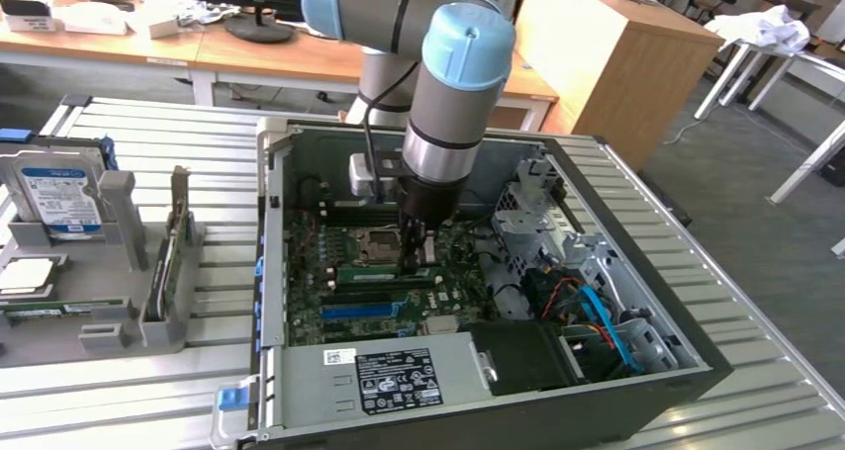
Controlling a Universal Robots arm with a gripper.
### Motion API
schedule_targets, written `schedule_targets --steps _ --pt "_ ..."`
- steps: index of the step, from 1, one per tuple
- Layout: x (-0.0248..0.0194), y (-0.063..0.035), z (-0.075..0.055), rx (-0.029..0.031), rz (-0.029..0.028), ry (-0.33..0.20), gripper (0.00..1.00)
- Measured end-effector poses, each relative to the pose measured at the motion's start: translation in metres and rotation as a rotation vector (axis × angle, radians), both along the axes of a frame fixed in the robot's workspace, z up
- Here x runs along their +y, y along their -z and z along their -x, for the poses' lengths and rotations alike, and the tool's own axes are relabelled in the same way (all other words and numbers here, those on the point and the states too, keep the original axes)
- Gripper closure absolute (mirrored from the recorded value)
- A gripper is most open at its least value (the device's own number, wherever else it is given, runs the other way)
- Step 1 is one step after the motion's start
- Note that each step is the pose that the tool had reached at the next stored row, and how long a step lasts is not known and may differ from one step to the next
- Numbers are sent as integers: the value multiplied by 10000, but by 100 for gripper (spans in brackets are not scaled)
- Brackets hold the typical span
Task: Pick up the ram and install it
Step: 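Insert the ram into the slot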
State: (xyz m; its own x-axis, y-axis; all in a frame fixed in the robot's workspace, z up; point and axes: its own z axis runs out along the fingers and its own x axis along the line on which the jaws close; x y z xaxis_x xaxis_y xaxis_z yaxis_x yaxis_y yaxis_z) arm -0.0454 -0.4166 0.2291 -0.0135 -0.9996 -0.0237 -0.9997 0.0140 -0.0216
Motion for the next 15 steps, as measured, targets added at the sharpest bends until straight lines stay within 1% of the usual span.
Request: schedule_targets --steps 12,15 --pt "0 16 0 0 0 -1 88" --pt "0 -12 -3 -1 -2 -1 88"
